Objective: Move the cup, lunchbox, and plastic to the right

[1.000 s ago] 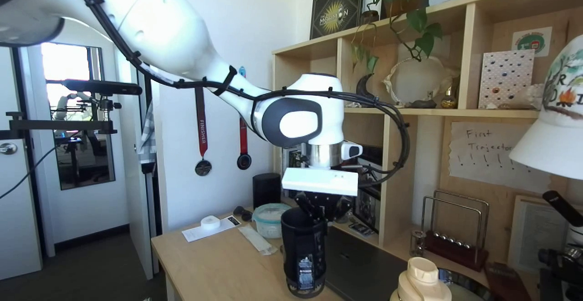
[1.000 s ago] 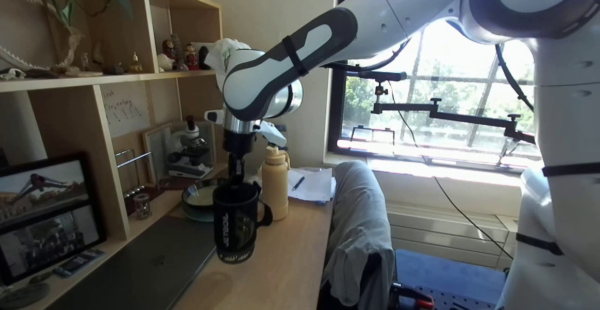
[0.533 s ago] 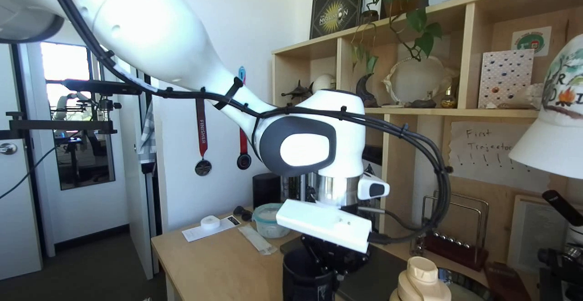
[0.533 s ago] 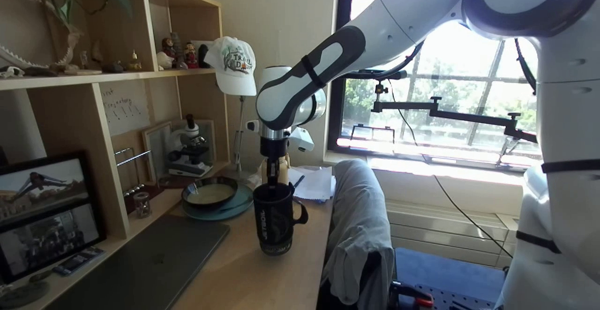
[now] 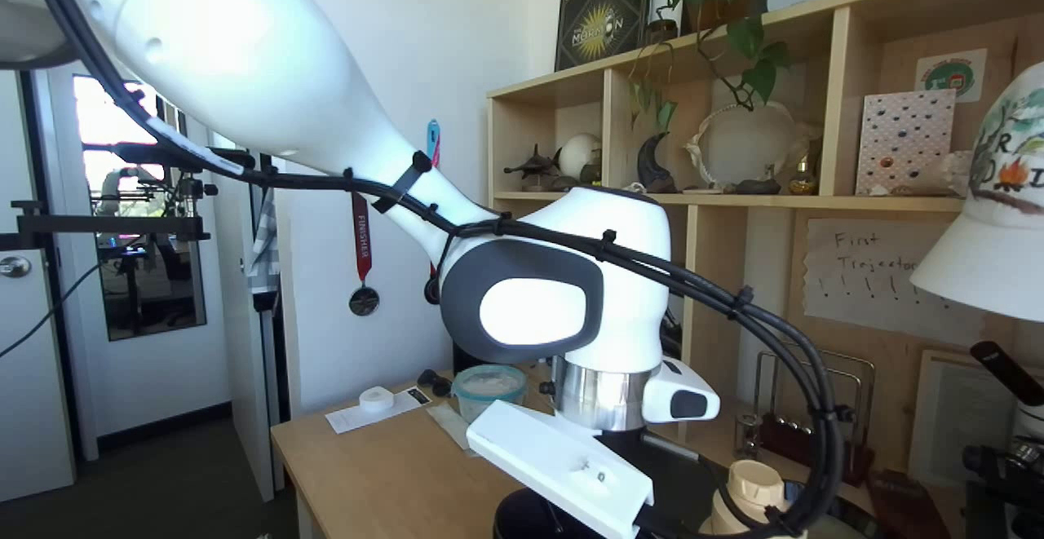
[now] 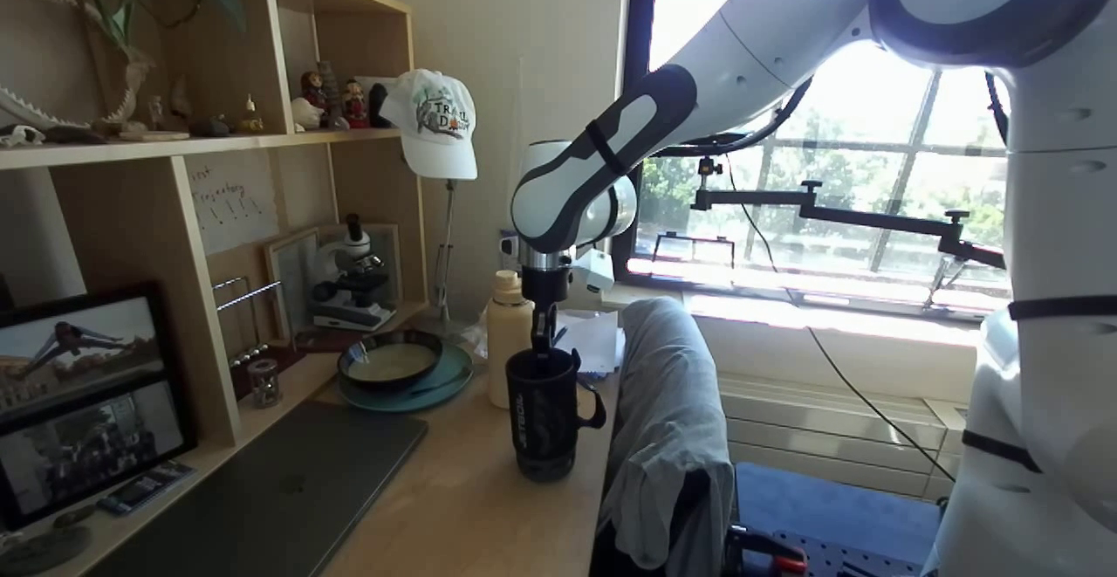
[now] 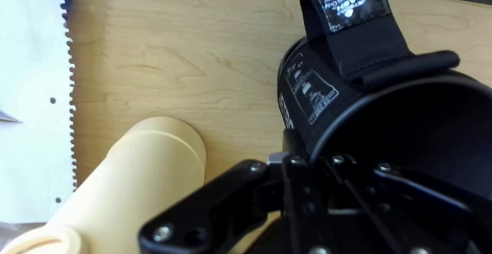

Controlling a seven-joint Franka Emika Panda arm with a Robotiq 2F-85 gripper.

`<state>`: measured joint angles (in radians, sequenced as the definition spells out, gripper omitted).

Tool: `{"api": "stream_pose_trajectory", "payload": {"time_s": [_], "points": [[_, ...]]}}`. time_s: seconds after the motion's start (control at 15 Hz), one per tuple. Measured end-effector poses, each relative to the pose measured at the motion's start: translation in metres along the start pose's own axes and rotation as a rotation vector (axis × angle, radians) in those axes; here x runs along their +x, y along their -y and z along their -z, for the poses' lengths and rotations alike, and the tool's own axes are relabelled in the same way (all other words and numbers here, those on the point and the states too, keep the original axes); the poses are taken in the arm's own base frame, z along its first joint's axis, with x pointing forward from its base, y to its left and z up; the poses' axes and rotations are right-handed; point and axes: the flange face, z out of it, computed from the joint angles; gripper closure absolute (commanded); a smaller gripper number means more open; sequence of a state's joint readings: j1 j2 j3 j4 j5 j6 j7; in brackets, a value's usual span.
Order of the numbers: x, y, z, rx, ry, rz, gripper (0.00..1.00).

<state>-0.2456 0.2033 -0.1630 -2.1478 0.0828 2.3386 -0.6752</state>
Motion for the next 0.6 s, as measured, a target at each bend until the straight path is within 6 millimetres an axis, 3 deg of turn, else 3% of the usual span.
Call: {"api": "stream_pose_trajectory", "payload": {"time_s": [0.4, 0.47, 0.6], "points": [[-0.0020, 0.0039, 0.0017, -0.059, -0.052, -0.069, 0.93], [-0.0017, 0.0042, 0.0031, -0.084, -0.064, -0.074, 0.73], [-0.0016, 0.0060, 0.0064, -0.128, -0.078, -0.082, 0.61]]}}
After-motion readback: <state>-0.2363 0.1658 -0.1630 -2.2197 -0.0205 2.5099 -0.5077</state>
